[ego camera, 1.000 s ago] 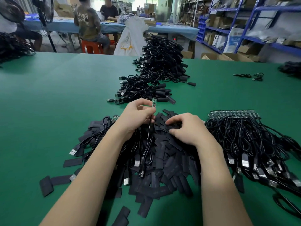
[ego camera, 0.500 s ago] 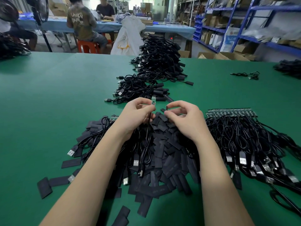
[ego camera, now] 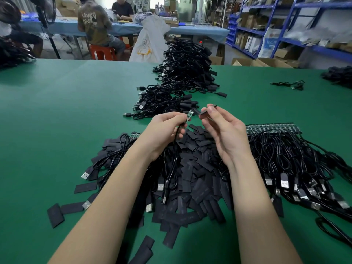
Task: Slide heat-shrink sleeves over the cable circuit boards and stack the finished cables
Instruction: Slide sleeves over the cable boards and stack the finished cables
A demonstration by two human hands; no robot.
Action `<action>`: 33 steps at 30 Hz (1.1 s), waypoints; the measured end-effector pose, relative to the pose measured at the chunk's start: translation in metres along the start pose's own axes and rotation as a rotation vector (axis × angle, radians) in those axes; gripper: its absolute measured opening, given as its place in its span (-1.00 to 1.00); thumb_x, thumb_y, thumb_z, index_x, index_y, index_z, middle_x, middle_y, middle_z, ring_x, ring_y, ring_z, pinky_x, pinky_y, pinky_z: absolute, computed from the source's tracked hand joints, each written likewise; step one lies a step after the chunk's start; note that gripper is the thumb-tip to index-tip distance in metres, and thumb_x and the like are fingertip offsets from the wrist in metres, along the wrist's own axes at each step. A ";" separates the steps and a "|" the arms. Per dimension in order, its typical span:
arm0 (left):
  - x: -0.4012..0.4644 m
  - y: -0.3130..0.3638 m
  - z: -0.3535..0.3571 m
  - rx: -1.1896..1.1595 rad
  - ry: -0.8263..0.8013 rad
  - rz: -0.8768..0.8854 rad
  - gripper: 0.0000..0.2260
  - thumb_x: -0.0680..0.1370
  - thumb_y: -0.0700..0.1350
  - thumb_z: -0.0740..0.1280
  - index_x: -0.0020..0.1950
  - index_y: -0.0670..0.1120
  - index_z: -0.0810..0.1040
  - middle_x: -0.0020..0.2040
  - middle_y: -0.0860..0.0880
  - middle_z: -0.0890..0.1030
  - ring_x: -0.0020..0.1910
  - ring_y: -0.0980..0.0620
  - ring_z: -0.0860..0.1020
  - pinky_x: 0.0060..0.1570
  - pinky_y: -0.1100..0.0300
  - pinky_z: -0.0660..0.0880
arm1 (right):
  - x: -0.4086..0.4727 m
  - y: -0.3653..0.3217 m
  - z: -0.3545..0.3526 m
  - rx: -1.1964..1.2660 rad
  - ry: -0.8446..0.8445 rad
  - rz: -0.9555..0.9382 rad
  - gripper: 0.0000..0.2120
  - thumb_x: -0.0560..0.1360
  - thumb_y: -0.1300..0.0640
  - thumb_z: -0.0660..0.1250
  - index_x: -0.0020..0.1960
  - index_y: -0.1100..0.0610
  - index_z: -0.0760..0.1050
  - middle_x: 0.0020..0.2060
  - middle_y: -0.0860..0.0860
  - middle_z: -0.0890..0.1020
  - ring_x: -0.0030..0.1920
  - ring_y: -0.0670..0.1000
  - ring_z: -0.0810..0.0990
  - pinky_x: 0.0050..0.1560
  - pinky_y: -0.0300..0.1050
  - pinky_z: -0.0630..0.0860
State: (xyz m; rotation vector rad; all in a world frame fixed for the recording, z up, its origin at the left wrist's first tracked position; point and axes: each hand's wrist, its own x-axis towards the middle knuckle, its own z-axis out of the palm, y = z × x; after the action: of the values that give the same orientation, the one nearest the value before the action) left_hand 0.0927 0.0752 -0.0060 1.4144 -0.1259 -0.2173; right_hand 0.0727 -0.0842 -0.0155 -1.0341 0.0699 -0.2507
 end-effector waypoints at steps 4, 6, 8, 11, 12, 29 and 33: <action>-0.002 0.000 0.001 0.061 -0.067 0.004 -0.88 0.64 -0.21 0.31 -0.03 -0.19 0.63 -0.25 -0.04 0.54 -0.35 0.10 0.48 -0.32 0.33 0.47 | 0.001 0.003 0.002 0.028 -0.013 -0.017 -0.94 0.54 0.27 0.44 -0.06 0.18 0.70 -0.10 0.10 0.75 -0.03 -0.03 0.72 -0.06 -0.26 0.62; -0.003 0.000 0.001 0.076 -0.089 0.007 -0.87 0.65 -0.21 0.30 0.00 -0.20 0.63 -0.23 -0.05 0.53 -0.34 0.10 0.47 -0.32 0.33 0.47 | 0.002 0.004 0.001 0.030 -0.014 -0.011 -0.94 0.54 0.27 0.44 -0.05 0.19 0.70 -0.08 0.12 0.74 -0.01 -0.02 0.72 -0.05 -0.26 0.62; -0.003 0.001 0.000 0.082 -0.100 0.008 -0.87 0.65 -0.21 0.30 0.03 -0.22 0.63 -0.21 -0.06 0.52 -0.33 0.10 0.47 -0.31 0.34 0.46 | 0.002 0.004 -0.001 0.030 -0.011 -0.016 -0.94 0.53 0.29 0.44 -0.05 0.20 0.69 -0.09 0.12 0.75 -0.01 -0.01 0.72 -0.05 -0.26 0.62; -0.003 0.001 -0.001 0.093 -0.111 0.008 -0.86 0.65 -0.22 0.29 0.06 -0.24 0.63 -0.23 -0.04 0.52 -0.33 0.11 0.47 -0.31 0.34 0.46 | 0.002 0.004 -0.003 0.020 -0.009 -0.022 -0.93 0.54 0.30 0.43 -0.04 0.20 0.69 -0.09 0.11 0.75 -0.01 -0.01 0.73 -0.04 -0.26 0.62; -0.003 0.001 -0.001 0.096 -0.117 0.006 -0.86 0.65 -0.22 0.29 0.06 -0.24 0.62 -0.24 -0.04 0.52 -0.34 0.11 0.47 -0.31 0.34 0.46 | 0.001 0.004 -0.003 0.014 -0.011 -0.022 -0.93 0.54 0.30 0.43 -0.03 0.21 0.69 -0.09 0.11 0.75 0.00 -0.01 0.73 -0.04 -0.26 0.62; -0.004 0.000 -0.007 0.050 -0.223 0.008 -0.87 0.65 -0.22 0.31 0.05 -0.23 0.64 -0.23 -0.04 0.54 -0.31 0.12 0.46 -0.26 0.34 0.47 | -0.003 -0.001 -0.010 0.050 -0.096 0.056 -0.91 0.53 0.30 0.41 0.00 0.22 0.69 -0.03 0.12 0.75 -0.01 -0.03 0.73 -0.05 -0.27 0.62; -0.005 0.000 -0.008 0.056 -0.238 0.027 -0.86 0.64 -0.21 0.32 0.10 -0.26 0.62 -0.21 -0.04 0.54 -0.30 0.13 0.47 -0.24 0.34 0.48 | -0.003 -0.001 -0.012 0.025 -0.101 0.067 -0.90 0.52 0.28 0.42 0.02 0.24 0.68 -0.03 0.14 0.74 0.00 -0.03 0.72 -0.03 -0.27 0.62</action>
State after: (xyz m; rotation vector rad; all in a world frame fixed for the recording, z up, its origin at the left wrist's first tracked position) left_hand 0.0895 0.0841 -0.0075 1.4378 -0.3488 -0.3617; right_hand 0.0672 -0.0935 -0.0210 -1.0163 0.0097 -0.1377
